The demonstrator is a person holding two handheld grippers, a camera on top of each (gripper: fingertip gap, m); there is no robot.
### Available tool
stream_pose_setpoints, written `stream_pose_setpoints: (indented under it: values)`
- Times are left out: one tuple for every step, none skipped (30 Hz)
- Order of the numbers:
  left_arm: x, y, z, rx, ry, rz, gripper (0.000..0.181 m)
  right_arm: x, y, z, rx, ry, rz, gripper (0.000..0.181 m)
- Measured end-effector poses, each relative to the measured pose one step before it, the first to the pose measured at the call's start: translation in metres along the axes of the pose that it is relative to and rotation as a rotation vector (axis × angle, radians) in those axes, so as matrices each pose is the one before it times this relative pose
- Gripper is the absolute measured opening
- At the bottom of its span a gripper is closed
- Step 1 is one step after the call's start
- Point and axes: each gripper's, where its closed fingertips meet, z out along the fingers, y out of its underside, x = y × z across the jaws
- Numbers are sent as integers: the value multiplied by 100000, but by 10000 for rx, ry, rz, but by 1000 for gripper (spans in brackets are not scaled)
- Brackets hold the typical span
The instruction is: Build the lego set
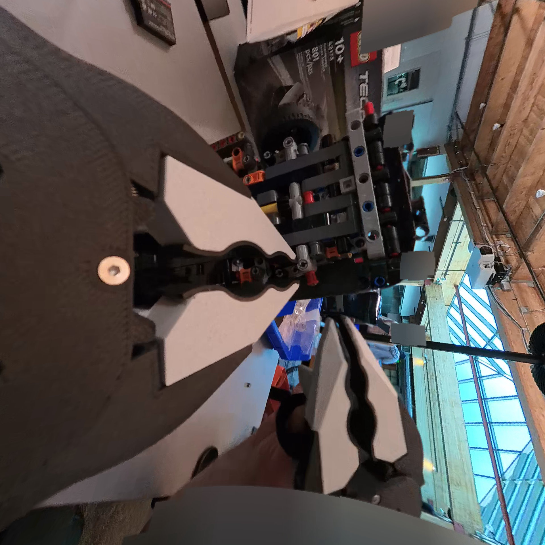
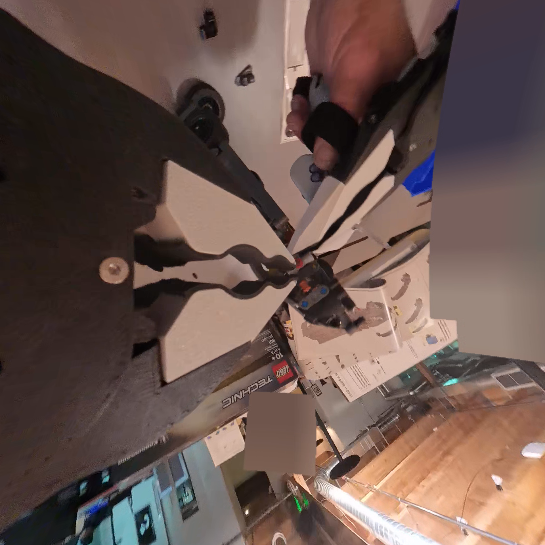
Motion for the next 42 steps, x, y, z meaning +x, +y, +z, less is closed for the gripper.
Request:
stream_pose_setpoints:
  values:
    - [107, -8, 37, -86, 85, -288, 6, -279, 173, 245, -315, -9, -305, 4]
    - [114, 22, 46, -93, 35, -140, 6, -91, 353, 283, -326, 20, -196, 5]
    - [115, 31, 39, -93, -19, -38, 6, -115, 79, 187, -84, -23, -164, 6]
    - [146, 30, 36, -101, -4, -90, 5, -254, -39, 146, 7, -129, -141, 7]
    - [153, 23, 48, -100, 30, -119, 5, -232, 36, 157, -86, -120, -163, 9]
    - [193, 52, 43, -84, 70, -54, 5, -59, 63, 130, -107, 12, -250, 7]
    - [161, 38, 16, -52, 76, -56, 5, 28, 90, 132, -108, 58, -242, 7]
    - [-48, -13, 10, -5, 7, -178, 5, -15, 30, 97, -67, -4, -151, 6]
    - [-49, -23, -19, 11, 80, -159, 5, -61, 12, 45, -49, -42, -140, 6]
    - [-37, -21, -26, 21, 67, -93, 5, -8, 158, 36, -113, -1, -152, 5]
    - [14, 18, -24, -6, 46, -3, 5, 45, 263, 41, -158, 19, -133, 6]
    - [76, 13, -21, -19, 29, 22, 5, 55, 228, 17, -96, -10, -39, 9]
    - [48, 23, -21, -15, -9, 43, 5, -31, 130, -24, -35, -116, 100, 10]
    - [76, 24, -15, -28, 23, 92, 5, -78, -83, -96, 81, -140, 103, 11]
    - [52, 8, -12, -9, 44, -38, 5, -52, -372, -197, 251, -56, 11, 12]
    - [64, 4, 33, 4, 70, -94, 5, -51, -260, -137, 134, -45, -4, 12]
    - [153, 62, 74, -32, 100, 64, 5, 39, 61, -4, -103, 10, -10, 11]
    - [34, 40, 33, -19, -13, 138, 5, 55, 115, 39, -88, 18, -58, 10]
    - [-3, -16, 16, 3, -19, 50, 5, -99, 83, 17, -34, -63, -75, 9]
    - [25, -4, 23, 0, 33, -40, 5, -77, 41, -8, -15, -13, -85, 7]
    - [56, 25, 18, -2, 46, 19, 5, -4, 18, -47, -6, 40, -111, 6]
    - [91, 26, 1, -16, 35, 83, 5, -11, -16, -74, -6, 46, -127, 5]
    - [78, 29, 7, -19, 18, 57, 5, -13, -20, -44, -6, 25, -71, 4]
    - [25, 38, 9, -13, 0, 74, 5, -37, 4, -35, -8, -19, 14, 4]
    - [73, -20, -43, 22, 45, 64, 5, -42, -46, -69, 48, -59, 50, 4]
    - [92, 0, -7, 26, 20, 56, 6, -13, -17, -62, 45, -121, 145, 4]
    - [147, 44, 18, 3, 26, 129, 8, -10, 35, -51, 28, -148, 176, 4]
    - [86, -8, -44, 34, -37, 152, 9, -20, -1, -47, 50, -122, 101, 4]
    - [41, 16, -45, 29, -78, 164, 12, -33, -8, -23, 34, -107, 73, 4]
    - [-22, -9, -63, 62, -123, 172, 14, -38, -57, -46, 30, -145, 107, 4]
    - [-40, -21, -84, 93, -124, 123, 16, 4, -151, -115, 67, -183, 155, 4]
    - [31, -25, -78, 100, -59, 30, 20, 2, -113, -90, 30, -200, 161, 4]
    - [77, -3, -66, 65, -34, 26, 22, 23, -7, 3, -41, -173, 171, 4]
    - [-25, -86, -79, 112, -122, 72, 25, 72, 32, 41, -66, -88, 72, 4]
    - [77, 43, 20, 13, -58, 110, 25, 29, -1, 65, -34, -30, -74, 4]
    - [-40, 122, 80, -47, -81, 29, 24, -15, -19, 71, -30, -45, -72, 4]
    - [1, 55, 66, 10, 9, -46, 24, -9, -34, 43, -56, -88, 22, 4]
    - [-19, 128, 53, -13, 10, -65, 24, -6, -26, 22, -49, -101, 34, 4]
    - [-82, -17, -32, 82, -57, -57, 24, 0, -55, -9, 3, -106, 15, 3]
    - [-40, -93, -75, 102, -88, 26, 25, -1, -12, -21, -6, -121, 54, 4]
    - [-119, -200, -107, 155, -197, 92, 26, 12, 21, -13, -13, -105, 65, 4]
    - [-94, -273, -137, 189, -194, 80, 27, -36, -12, -18, 11, -86, 22, 4]
